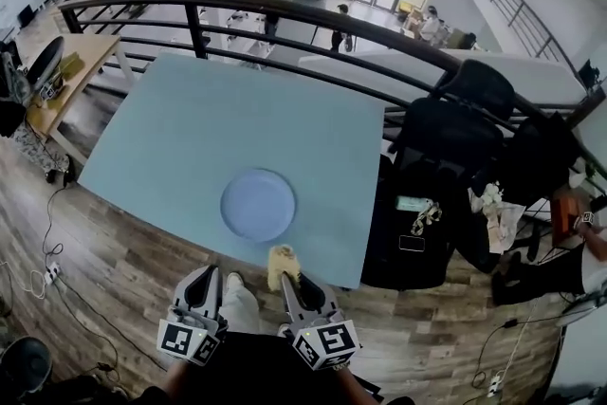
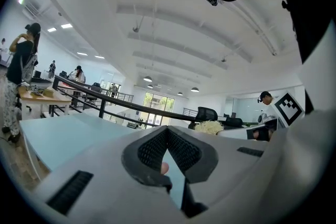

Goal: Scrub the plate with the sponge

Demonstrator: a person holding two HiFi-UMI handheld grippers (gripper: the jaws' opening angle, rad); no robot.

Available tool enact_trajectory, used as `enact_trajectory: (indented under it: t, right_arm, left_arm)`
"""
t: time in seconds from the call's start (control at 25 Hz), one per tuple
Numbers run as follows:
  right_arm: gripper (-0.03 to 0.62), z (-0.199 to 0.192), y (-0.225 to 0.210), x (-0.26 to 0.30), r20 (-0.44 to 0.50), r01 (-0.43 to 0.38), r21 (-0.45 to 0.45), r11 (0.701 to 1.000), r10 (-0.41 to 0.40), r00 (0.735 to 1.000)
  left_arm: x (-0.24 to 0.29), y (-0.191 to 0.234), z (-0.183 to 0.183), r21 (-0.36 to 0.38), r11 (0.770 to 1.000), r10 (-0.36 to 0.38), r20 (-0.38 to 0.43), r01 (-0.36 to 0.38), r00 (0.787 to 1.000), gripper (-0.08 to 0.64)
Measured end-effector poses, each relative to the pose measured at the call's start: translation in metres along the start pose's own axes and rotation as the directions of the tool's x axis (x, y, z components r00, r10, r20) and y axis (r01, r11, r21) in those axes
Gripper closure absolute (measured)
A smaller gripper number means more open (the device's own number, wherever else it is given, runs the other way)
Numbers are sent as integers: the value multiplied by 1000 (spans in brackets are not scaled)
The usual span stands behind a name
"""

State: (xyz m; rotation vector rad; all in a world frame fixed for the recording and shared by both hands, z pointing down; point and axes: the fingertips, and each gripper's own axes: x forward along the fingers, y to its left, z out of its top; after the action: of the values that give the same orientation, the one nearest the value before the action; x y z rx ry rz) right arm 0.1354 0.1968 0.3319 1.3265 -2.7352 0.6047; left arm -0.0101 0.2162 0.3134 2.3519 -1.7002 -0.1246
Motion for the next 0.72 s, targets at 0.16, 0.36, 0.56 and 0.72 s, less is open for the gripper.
enact_trajectory:
  t: [0.16,0.36,0.56,0.72]
  right_arm:
    - [520,7,-3,21,2,46,16,999,-46,999]
    - [520,13,1,51,5,86,30,996,-86,996]
    - [520,17,0,74,15,132,41,990,-133,991]
    - [520,23,2,95,24,168,37,985,-169,985]
  left_arm:
    - [22,19,6,0,999,-44,-15,44,999,561]
    - [47,47,19,14,996,-90,-29,90,996,561]
    - [67,74,19,2,993,-119,-45,119,992,561]
    - [81,94,18,11,988,-150,-69,151,986,560]
